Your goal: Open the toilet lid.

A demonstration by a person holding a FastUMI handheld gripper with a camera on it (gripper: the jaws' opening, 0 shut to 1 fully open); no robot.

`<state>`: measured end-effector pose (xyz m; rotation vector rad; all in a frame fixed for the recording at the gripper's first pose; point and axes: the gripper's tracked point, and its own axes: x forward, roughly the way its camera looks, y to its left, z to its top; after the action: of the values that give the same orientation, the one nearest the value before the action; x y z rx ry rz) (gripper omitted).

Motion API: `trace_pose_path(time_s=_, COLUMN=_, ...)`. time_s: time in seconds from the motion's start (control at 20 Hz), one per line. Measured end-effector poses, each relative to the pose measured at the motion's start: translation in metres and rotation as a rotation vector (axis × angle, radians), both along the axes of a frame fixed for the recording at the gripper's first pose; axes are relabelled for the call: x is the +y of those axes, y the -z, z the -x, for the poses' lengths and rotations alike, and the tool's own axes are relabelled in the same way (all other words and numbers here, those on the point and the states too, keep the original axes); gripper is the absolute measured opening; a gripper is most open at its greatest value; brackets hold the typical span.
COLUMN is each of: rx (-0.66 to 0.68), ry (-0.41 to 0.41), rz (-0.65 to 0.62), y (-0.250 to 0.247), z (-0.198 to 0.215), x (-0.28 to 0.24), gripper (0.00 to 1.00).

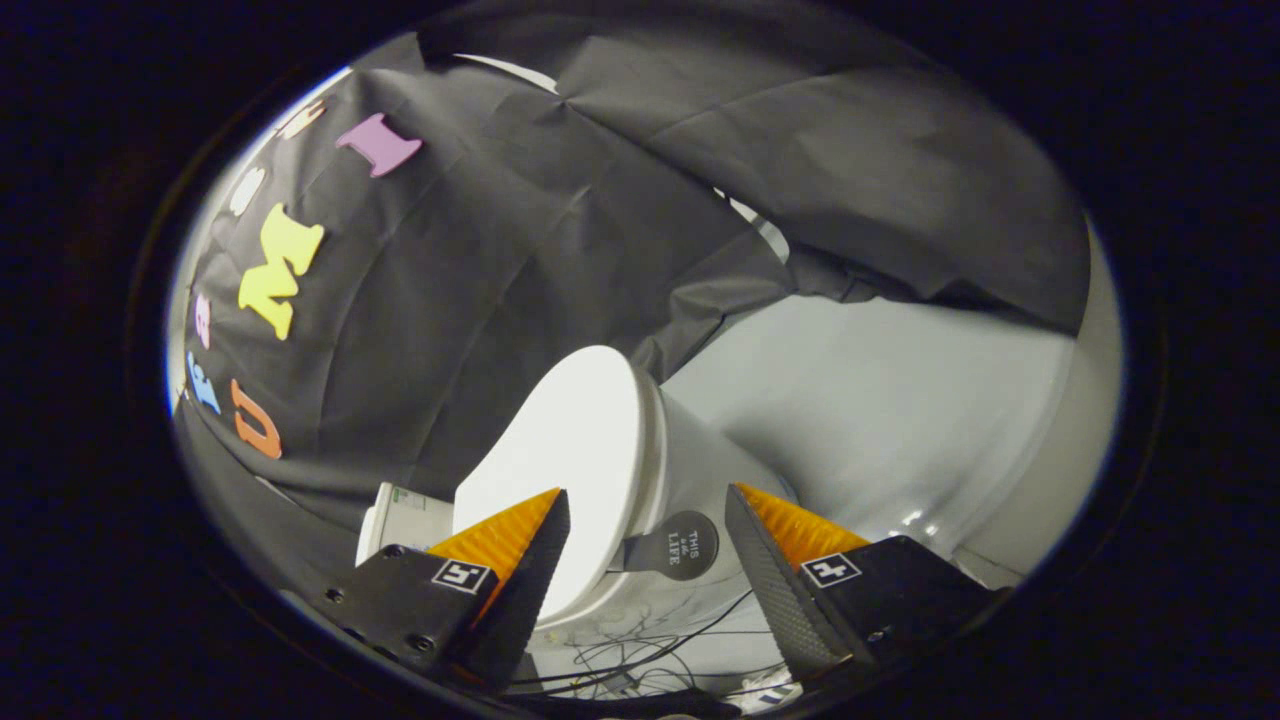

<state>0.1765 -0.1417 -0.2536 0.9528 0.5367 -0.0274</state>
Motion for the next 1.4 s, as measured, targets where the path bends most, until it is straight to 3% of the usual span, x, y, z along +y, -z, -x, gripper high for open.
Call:
trace_pose_path(time_s=0.3, rx=0.032, ry=0.009, rz=-0.128, y=0.018, z=-0.001, x=-0.001, gripper=0.88)
trace_pose_path(time_s=0.55, rx=0.031, ry=0.007, rz=-0.220, y=0.015, z=-0.001, x=0.006, gripper=0.61)
trace_pose_path(time_s=0.7, rx=0.027, ry=-0.021, rz=-0.252, y=0.016, z=-0.002, x=0.009, gripper=0.57)
trace_pose_path(time_s=0.8, rx=0.056, ry=0.003, rz=-0.235, y=0.025, z=0.000, x=0.005, gripper=0.49)
trace_pose_path(time_s=0.9, rx=0.047, ry=0.016, rz=-0.301, y=0.022, z=0.000, x=0.003, gripper=0.18)
trace_pose_path(time_s=1.1, rx=0.035, ry=0.009, rz=-0.337, y=0.020, z=0.002, x=0.004, gripper=0.08)
trace_pose_path(time_s=1.4, rx=0.037, ry=0.008, rz=-0.370, y=0.019, z=0.003, x=0.005, gripper=0.07)
